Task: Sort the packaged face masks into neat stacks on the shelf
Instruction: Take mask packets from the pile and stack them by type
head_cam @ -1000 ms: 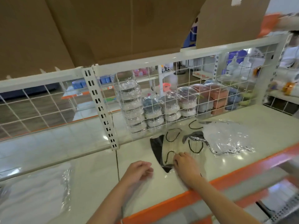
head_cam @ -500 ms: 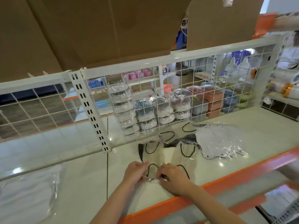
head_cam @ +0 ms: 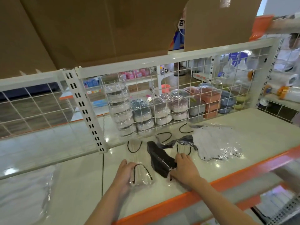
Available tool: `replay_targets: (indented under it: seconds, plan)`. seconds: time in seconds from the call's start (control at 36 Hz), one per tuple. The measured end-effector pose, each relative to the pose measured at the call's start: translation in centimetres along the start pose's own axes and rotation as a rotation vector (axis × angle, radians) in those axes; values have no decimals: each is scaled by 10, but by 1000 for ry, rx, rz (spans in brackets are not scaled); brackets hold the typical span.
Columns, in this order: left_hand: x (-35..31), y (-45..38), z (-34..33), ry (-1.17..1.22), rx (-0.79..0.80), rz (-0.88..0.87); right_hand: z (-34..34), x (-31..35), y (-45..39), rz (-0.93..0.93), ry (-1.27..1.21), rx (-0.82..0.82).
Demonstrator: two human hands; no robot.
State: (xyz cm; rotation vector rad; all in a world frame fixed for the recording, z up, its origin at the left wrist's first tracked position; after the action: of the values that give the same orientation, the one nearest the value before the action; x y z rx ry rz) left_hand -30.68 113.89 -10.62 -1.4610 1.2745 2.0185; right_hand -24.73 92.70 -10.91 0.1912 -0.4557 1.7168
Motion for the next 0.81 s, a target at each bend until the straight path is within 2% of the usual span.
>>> replay_targets:
  seconds: [0.14, 0.25, 0.31, 0.44, 0.56, 0.69, 0.81]
  plan:
    - [-4, 15, -3, 161, 86, 26, 2, -8, -5, 41, -104, 88]
    - [-6, 19, -10, 195, 133, 16, -8, -1, 8, 216, 7, 292]
    - [-5, 22, -15, 173, 150, 18, -13, 6, 15, 230, 10, 325]
    - [4, 24, -21, 68, 192, 36, -14, 7, 15, 127, -19, 220]
    - [3, 15, -12, 11, 144, 30, -13, -2, 10, 15, 72, 106]
    - [-1, 7, 2, -47, 118, 1, -9, 7, 0, 3, 94, 45]
    - [4, 5, 9, 33, 146, 41, -6, 5, -7, -16, 57, -16]
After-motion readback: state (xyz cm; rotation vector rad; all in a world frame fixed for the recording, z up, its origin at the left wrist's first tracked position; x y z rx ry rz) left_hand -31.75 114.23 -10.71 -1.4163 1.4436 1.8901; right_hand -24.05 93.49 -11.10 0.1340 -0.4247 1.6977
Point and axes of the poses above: each hand's wrist, its own y-axis away from the middle knuckle, its own z-axis out of the back of the hand, x = y × z, the point moved 5 cm from there along -y, towards the middle knuckle, and after that the axes turned 14 degrees about -x, right-handed, at the moved point
